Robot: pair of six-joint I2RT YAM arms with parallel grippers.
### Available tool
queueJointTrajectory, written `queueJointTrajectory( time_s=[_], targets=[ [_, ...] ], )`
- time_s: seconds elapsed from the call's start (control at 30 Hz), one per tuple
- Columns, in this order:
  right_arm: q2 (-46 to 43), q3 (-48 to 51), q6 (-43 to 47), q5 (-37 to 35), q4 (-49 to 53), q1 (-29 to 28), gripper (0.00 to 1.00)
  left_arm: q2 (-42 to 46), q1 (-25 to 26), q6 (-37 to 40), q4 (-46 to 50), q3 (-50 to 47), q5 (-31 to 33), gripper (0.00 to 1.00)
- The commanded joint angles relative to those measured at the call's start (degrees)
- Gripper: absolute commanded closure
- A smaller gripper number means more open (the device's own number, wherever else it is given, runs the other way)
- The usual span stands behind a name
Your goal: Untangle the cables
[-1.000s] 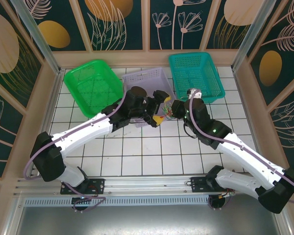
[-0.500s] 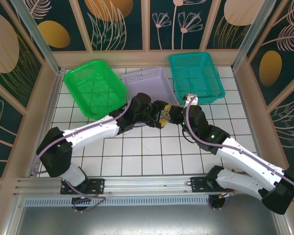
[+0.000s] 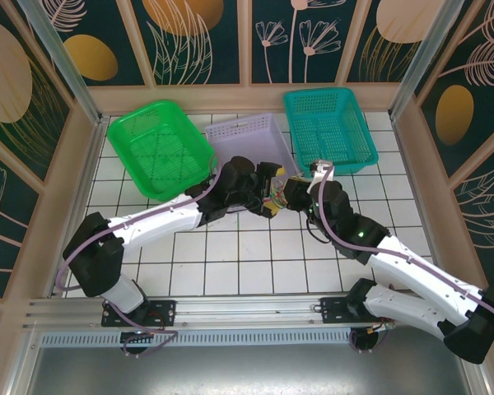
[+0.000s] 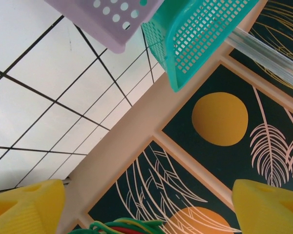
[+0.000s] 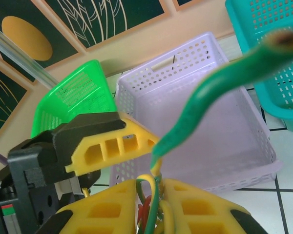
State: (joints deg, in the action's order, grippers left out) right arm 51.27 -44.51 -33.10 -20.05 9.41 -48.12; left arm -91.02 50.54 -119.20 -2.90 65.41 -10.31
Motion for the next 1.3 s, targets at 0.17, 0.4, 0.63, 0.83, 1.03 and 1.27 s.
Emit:
queueJointTrajectory(
  time_s=[0.17, 0.4, 0.63, 0.83, 1.03, 1.27],
  targets=[
    [-0.42, -0.2, 0.58, -0.58, -3.02, -0.63, 1.0, -0.29, -0.12, 0.72, 0.79, 1.99, -1.71, 0.29],
    [-0.03, -0.44, 0.8, -2.84, -2.97, -1.11, 1.0, -2.23, -0.11, 3.22, 2.65, 5.15, -3.68, 0.47],
    [0.75, -1.67, -1.27, -5.14, -0.98, -0.8, 1.0, -1.22, -0.06, 3.96, 4.07, 6.05, -3.23, 0.77],
    [2.85, -3.85, -7.29, -5.5, 2.34, 0.37, 1.0, -1.0, -0.05, 4.97, 2.65, 6.75, -4.15, 0.9],
    [5.41, -5.15, -15.88, 3.22, 5.52, 8.42, 1.0, -1.32, -0.01, 8.71, 3.31, 8.13, -5.0, 1.0],
    [7.12, -8.87, -16.49, 10.53, 7.74, 14.01, 1.0, -1.94, 0.04, 13.23, 3.81, 8.24, -5.74, 0.4]
  ],
)
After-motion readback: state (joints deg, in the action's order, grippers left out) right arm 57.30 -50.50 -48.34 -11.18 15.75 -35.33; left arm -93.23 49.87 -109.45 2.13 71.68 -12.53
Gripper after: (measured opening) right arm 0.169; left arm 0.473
